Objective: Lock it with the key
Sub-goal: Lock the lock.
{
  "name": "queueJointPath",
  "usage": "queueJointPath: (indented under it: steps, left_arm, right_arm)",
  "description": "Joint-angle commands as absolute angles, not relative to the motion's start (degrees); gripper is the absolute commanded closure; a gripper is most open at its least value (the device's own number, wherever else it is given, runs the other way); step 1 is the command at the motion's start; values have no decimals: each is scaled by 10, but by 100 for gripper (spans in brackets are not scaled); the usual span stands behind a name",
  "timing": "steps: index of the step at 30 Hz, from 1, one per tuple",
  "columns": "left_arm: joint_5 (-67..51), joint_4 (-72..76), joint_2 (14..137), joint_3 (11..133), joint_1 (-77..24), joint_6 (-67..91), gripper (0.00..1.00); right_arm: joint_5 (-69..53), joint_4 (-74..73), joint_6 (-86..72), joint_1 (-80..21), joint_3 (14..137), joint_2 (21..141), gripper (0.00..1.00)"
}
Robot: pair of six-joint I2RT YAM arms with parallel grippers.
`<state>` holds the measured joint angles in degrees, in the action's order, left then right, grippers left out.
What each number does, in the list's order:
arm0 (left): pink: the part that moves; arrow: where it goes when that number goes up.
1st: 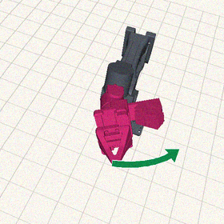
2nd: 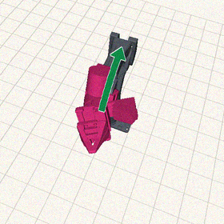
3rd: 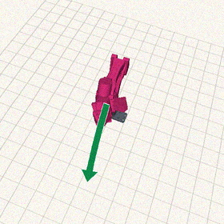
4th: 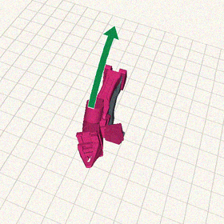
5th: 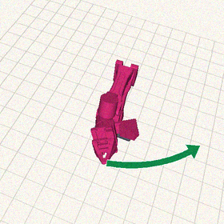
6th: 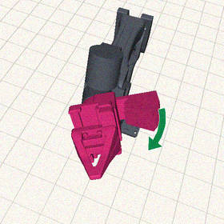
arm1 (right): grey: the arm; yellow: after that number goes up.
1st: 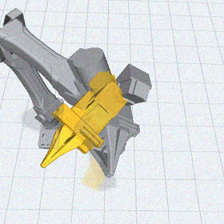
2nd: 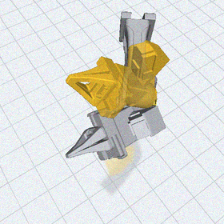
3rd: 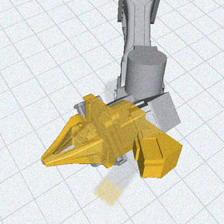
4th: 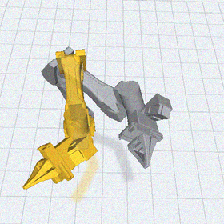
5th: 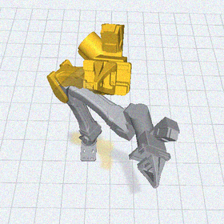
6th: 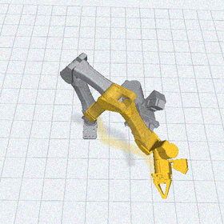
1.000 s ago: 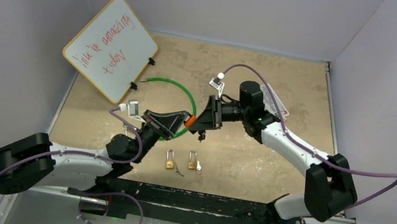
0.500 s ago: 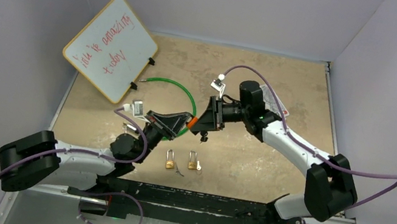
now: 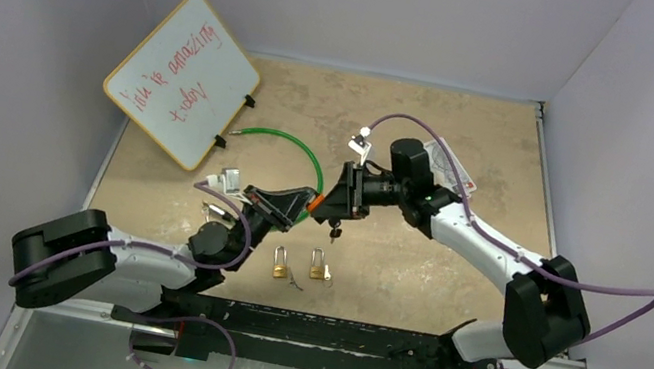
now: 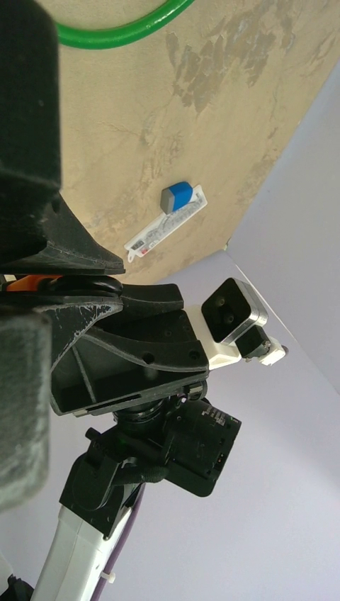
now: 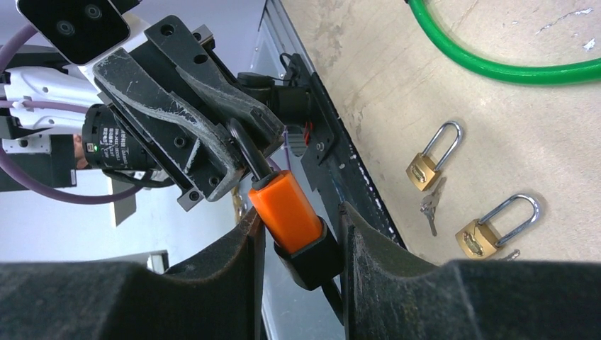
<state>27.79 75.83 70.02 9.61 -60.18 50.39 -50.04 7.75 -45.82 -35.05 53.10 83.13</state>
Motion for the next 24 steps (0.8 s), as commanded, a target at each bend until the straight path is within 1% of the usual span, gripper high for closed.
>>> queueJointPath:
  steps: [1,3,6,7,9,11,13,14,15,16,18,20,24]
  left_arm:
    - [-162,691,696,98,-730,560,100]
    - [-122,642,643,94,-730,549,100]
    - [-58,495,547,115,-723,512,100]
    - [-38,435,514,127,-718,500,95]
    - [-11,344,461,152,-692,481,80]
    - [-21,287,426,170,-645,474,64]
    - [-68,270,411,181,-585,474,52]
    - [-84,269,413,186,-558,475,42]
    - [-110,269,419,194,-535,474,37]
    - [-130,274,428,202,-515,473,33]
    - [-159,293,439,210,-478,476,28]
    - [-181,308,441,212,-447,484,26]
    - [-240,370,475,207,-403,513,25]
  right_arm:
    - [-313,308,-484,-381,605,846,100]
    - [-299,302,-474,-381,588,834,100]
    - [-309,301,-472,-382,543,806,100]
    - [-312,303,-473,-382,521,794,100]
    - [-325,314,-479,-381,478,767,100]
    - [-337,320,-485,-382,436,739,100]
    - [-342,324,-497,-382,407,715,100]
    - [-343,328,-503,-382,394,702,100]
    - [-343,332,-509,-382,381,691,100]
    - [-341,331,-513,-382,371,681,100]
    - [-337,327,-517,-383,351,664,100]
    - [-334,339,-532,-382,330,646,100]
    - [-329,362,-561,-383,306,621,100]
